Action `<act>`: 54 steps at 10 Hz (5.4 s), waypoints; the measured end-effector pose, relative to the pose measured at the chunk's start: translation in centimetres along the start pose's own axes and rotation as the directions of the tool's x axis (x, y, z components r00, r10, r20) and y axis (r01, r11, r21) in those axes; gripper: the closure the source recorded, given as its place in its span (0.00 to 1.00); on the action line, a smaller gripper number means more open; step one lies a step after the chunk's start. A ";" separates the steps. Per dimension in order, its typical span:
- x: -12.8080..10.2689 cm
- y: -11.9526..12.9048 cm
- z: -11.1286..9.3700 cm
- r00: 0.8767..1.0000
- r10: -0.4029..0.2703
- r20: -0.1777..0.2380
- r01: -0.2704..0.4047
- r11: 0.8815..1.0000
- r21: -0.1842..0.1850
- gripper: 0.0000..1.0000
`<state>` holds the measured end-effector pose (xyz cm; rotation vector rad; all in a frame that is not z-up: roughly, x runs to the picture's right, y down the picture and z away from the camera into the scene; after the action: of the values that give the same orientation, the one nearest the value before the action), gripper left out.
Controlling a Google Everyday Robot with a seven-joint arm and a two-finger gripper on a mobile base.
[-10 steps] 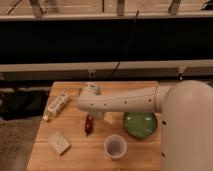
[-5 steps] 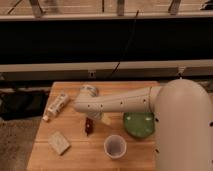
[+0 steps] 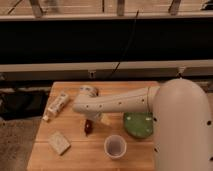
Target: Drag the pepper across the table
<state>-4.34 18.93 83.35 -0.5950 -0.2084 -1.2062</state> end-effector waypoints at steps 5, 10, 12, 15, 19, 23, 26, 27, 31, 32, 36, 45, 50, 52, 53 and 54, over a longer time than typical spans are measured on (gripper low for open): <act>-0.6 -0.4 -0.1 0.998 -0.067 0.005 0.067 0.998 -0.004 0.20; -1.3 -0.6 -0.2 0.991 -0.136 0.012 0.136 0.991 -0.009 0.20; -1.5 -0.5 -0.3 0.987 -0.162 0.016 0.162 0.987 -0.011 0.20; -1.9 -0.7 -0.3 0.979 -0.205 0.019 0.206 0.979 -0.012 0.20; -2.3 -0.8 -0.2 0.967 -0.255 0.024 0.256 0.967 -0.013 0.20; -2.7 -1.0 -0.2 0.949 -0.314 0.026 0.314 0.949 -0.011 0.20; -2.8 -1.0 -0.2 0.937 -0.348 0.027 0.348 0.937 -0.010 0.20; -3.0 -1.0 -0.2 0.929 -0.370 0.029 0.370 0.929 -0.007 0.20; -3.3 -1.0 -0.2 0.909 -0.416 0.029 0.416 0.909 -0.006 0.20; -3.4 -1.0 -0.2 0.905 -0.424 0.029 0.425 0.905 -0.005 0.20; -3.9 -1.0 -0.2 0.875 -0.483 0.030 0.483 0.876 0.000 0.20; -4.7 -1.0 -0.4 0.826 -0.562 0.031 0.562 0.827 0.010 0.20; -5.1 -0.9 -0.3 0.786 -0.617 0.031 0.617 0.787 0.016 0.20; -5.2 -0.9 -0.4 0.777 -0.629 0.030 0.629 0.777 0.018 0.23; -5.3 -0.9 -0.4 0.771 -0.637 0.031 0.636 0.771 0.017 0.23; -5.4 -0.9 -0.4 0.761 -0.648 0.030 0.647 0.762 0.017 0.23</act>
<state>-7.17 22.95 80.83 -0.5528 -0.4764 -1.8725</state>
